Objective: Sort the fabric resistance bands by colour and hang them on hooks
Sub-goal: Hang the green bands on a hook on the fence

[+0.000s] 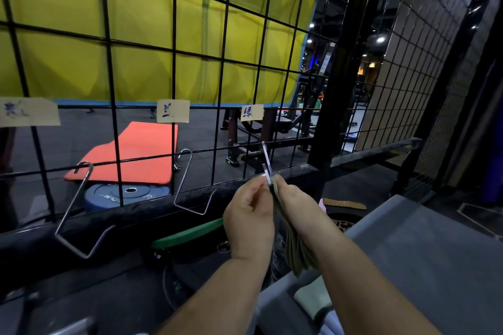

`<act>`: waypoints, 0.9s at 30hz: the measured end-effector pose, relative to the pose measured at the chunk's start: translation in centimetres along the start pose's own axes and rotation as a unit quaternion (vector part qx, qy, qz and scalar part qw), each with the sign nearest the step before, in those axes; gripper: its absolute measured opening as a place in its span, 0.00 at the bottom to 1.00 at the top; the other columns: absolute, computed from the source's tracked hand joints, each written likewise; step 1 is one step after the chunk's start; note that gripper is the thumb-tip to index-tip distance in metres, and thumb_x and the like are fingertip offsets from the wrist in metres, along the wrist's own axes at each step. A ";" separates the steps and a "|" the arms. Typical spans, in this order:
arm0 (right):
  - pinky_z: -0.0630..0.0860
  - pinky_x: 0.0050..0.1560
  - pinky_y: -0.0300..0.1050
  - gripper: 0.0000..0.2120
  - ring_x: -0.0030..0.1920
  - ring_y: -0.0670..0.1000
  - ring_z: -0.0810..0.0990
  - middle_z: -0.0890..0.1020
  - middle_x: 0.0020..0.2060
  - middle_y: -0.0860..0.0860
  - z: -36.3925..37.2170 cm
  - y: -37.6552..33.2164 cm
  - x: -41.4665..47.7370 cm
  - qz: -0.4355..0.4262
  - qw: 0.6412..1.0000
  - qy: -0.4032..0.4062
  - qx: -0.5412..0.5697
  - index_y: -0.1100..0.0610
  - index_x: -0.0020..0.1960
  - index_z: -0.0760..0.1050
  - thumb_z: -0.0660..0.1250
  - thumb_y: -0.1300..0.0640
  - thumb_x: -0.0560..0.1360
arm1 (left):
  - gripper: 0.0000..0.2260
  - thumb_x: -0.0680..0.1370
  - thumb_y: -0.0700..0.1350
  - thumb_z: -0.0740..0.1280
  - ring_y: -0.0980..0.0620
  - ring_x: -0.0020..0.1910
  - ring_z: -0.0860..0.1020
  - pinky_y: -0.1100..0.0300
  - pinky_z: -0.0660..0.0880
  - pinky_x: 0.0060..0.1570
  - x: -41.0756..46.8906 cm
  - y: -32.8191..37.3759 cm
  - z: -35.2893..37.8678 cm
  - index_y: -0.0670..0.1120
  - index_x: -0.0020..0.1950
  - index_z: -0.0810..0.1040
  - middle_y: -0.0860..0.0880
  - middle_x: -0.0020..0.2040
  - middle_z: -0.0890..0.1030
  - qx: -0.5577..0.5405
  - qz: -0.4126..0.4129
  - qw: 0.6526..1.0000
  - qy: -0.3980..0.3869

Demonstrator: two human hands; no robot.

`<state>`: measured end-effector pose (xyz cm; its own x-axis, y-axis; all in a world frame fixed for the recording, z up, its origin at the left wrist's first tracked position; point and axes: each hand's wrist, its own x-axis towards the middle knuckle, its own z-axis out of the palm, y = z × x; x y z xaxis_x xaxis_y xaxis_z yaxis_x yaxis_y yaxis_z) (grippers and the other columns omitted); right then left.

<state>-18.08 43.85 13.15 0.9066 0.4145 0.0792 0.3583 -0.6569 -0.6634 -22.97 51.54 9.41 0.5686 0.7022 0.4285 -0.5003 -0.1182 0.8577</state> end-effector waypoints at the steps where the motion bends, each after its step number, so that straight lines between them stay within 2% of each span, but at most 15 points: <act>1: 0.72 0.60 0.50 0.21 0.64 0.59 0.74 0.75 0.61 0.56 0.1 0.0 0.1 0.004 0.999 -0.009 0.042 0.56 0.69 0.67 0.50 0.46 0.84 | 0.11 0.77 0.37 0.68 0.64 0.47 0.80 0.72 0.74 0.48 0.0 -0.1 0.1 0.53 0.50 0.84 0.62 0.44 0.83 -0.004 -0.003 1.000 0.003; 3: 0.73 0.63 0.54 0.26 0.61 0.59 0.78 0.79 0.57 0.56 0.6 0.2 0.3 0.024 0.987 0.009 0.162 0.59 0.65 0.73 0.52 0.40 0.81 | 0.11 0.77 0.39 0.68 0.66 0.48 0.79 0.75 0.73 0.47 -0.3 0.0 0.1 0.55 0.50 0.83 0.65 0.44 0.82 -0.016 -0.010 1.000 -0.001; 5: 0.74 0.60 0.50 0.26 0.55 0.54 0.79 0.80 0.53 0.52 0.9 0.6 0.2 0.042 0.973 0.013 0.226 0.58 0.63 0.76 0.53 0.38 0.81 | 0.11 0.78 0.40 0.68 0.68 0.49 0.79 0.76 0.72 0.47 -0.7 -0.1 0.1 0.57 0.51 0.82 0.65 0.45 0.82 -0.038 -0.023 0.999 -0.009; 8: 0.76 0.60 0.51 0.24 0.52 0.50 0.82 0.83 0.49 0.50 1.5 1.1 -0.4 0.049 0.952 0.014 0.303 0.51 0.56 0.79 0.56 0.34 0.77 | 0.12 0.78 0.41 0.68 0.66 0.53 0.79 0.72 0.73 0.53 -1.4 -0.4 0.1 0.58 0.55 0.81 0.60 0.51 0.83 -0.052 -0.024 0.998 -0.030; 10: 0.77 0.60 0.53 0.25 0.53 0.49 0.82 0.84 0.50 0.50 1.9 1.6 -0.5 0.037 0.945 0.009 0.325 0.48 0.56 0.78 0.57 0.30 0.75 | 0.13 0.78 0.41 0.67 0.67 0.54 0.78 0.73 0.72 0.54 -1.6 -0.6 0.0 0.57 0.58 0.80 0.60 0.53 0.82 -0.051 -0.024 0.997 -0.046; 15: 0.78 0.52 0.46 0.26 0.53 0.47 0.83 0.84 0.52 0.49 2.8 2.7 -0.7 0.013 0.938 -0.018 0.347 0.47 0.60 0.76 0.57 0.30 0.73 | 0.14 0.79 0.42 0.66 0.69 0.56 0.77 0.76 0.71 0.52 -1.6 -1.5 -0.3 0.61 0.57 0.77 0.72 0.52 0.79 -0.035 -0.018 0.998 -0.058; 18: 0.77 0.60 0.56 0.32 0.54 0.50 0.83 0.85 0.52 0.50 3.2 3.2 -0.6 0.009 0.933 -0.017 0.360 0.47 0.58 0.78 0.61 0.25 0.67 | 0.14 0.81 0.45 0.64 0.72 0.56 0.75 0.78 0.68 0.52 -1.8 -2.4 -0.5 0.66 0.58 0.74 0.76 0.51 0.77 0.017 0.003 0.999 -0.052; 20: 0.75 0.63 0.59 0.34 0.56 0.52 0.83 0.85 0.53 0.51 3.6 3.6 -0.5 0.009 0.930 -0.018 0.366 0.49 0.59 0.79 0.63 0.24 0.66 | 0.11 0.82 0.50 0.62 0.67 0.57 0.76 0.76 0.69 0.54 -1.9 -3.5 -0.5 0.64 0.60 0.75 0.69 0.54 0.79 0.050 0.024 0.998 -0.042; 21: 0.75 0.63 0.60 0.35 0.56 0.52 0.83 0.85 0.53 0.52 3.7 3.7 -0.6 0.010 0.928 -0.022 0.372 0.50 0.60 0.78 0.63 0.25 0.66 | 0.12 0.81 0.54 0.59 0.63 0.58 0.76 0.74 0.69 0.55 -2.0 -4.0 -0.4 0.60 0.63 0.77 0.63 0.56 0.80 0.070 0.038 0.996 -0.042; 23: 0.75 0.64 0.59 0.33 0.56 0.53 0.83 0.85 0.53 0.54 4.0 4.1 -0.7 0.008 0.927 -0.025 0.375 0.53 0.60 0.78 0.63 0.27 0.70 | 0.25 0.77 0.62 0.53 0.55 0.59 0.74 0.68 0.69 0.59 -2.5 -5.0 -0.4 0.52 0.67 0.76 0.54 0.59 0.77 0.118 0.049 0.991 -0.042; 24: 0.75 0.64 0.58 0.32 0.56 0.52 0.83 0.85 0.52 0.54 4.2 4.3 -0.8 0.005 0.928 -0.024 0.373 0.53 0.60 0.78 0.62 0.29 0.72 | 0.30 0.75 0.64 0.52 0.53 0.60 0.73 0.69 0.68 0.60 -2.9 -5.3 -0.4 0.49 0.68 0.75 0.51 0.61 0.75 0.134 0.048 0.989 -0.042; 26: 0.75 0.64 0.57 0.30 0.55 0.50 0.83 0.85 0.52 0.52 4.6 4.8 -0.9 -0.001 0.928 -0.014 0.372 0.53 0.59 0.78 0.60 0.30 0.72 | 0.36 0.75 0.69 0.51 0.55 0.61 0.70 0.76 0.61 0.59 -3.7 -5.5 -0.4 0.44 0.69 0.73 0.51 0.63 0.72 0.150 0.060 0.986 -0.043; 27: 0.75 0.63 0.56 0.29 0.55 0.50 0.83 0.85 0.51 0.52 4.7 4.9 -1.0 -0.005 0.928 -0.012 0.372 0.52 0.59 0.77 0.60 0.30 0.72 | 0.39 0.74 0.71 0.49 0.57 0.61 0.68 0.75 0.60 0.58 -4.0 -5.7 -0.3 0.43 0.69 0.73 0.51 0.64 0.71 0.158 0.064 0.984 -0.044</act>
<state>-18.25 43.17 6.35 0.8960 0.4373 0.0769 0.1050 -0.0403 -0.9937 -22.59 49.62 2.72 0.5751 0.6058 0.5498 -0.3516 -0.4238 0.8348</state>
